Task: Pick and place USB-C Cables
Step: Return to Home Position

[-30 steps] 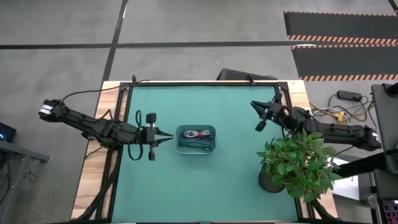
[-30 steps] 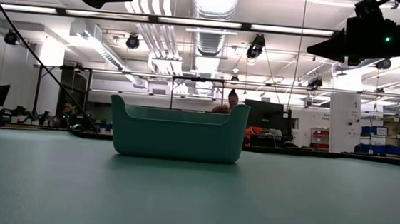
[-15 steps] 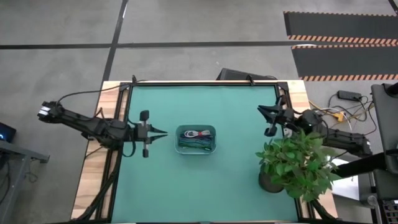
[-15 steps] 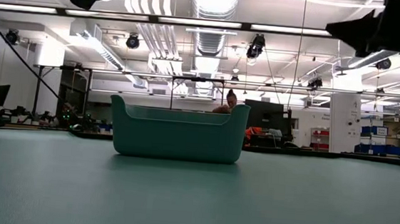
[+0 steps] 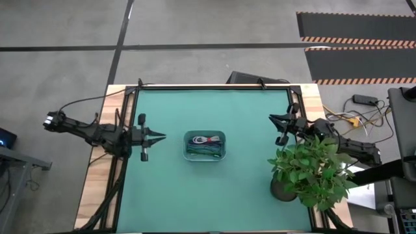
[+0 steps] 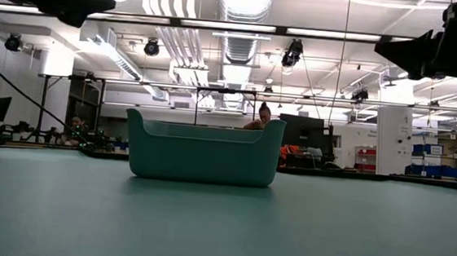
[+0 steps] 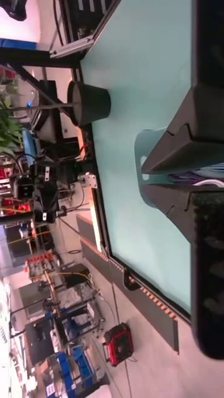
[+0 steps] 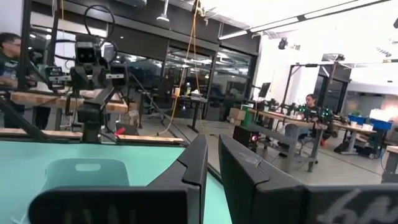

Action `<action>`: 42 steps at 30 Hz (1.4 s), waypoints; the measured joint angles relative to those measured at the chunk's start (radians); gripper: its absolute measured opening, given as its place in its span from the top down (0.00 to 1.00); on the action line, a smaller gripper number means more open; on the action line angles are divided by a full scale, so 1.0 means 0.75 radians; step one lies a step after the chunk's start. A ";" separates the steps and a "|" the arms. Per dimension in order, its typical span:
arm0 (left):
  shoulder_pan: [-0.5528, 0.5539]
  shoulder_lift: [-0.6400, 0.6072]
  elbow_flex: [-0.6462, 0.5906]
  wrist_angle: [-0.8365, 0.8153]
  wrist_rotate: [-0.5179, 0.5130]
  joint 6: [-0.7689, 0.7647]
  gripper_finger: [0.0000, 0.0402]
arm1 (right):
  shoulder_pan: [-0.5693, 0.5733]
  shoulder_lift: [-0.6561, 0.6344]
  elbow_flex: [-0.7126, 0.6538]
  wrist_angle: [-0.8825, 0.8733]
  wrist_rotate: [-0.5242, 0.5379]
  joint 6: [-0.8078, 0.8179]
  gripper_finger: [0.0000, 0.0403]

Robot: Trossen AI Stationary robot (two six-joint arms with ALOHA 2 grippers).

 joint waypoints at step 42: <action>0.000 -0.383 -0.436 0.150 -0.192 0.071 0.95 | 0.003 0.032 -0.002 -0.018 -0.232 0.118 0.92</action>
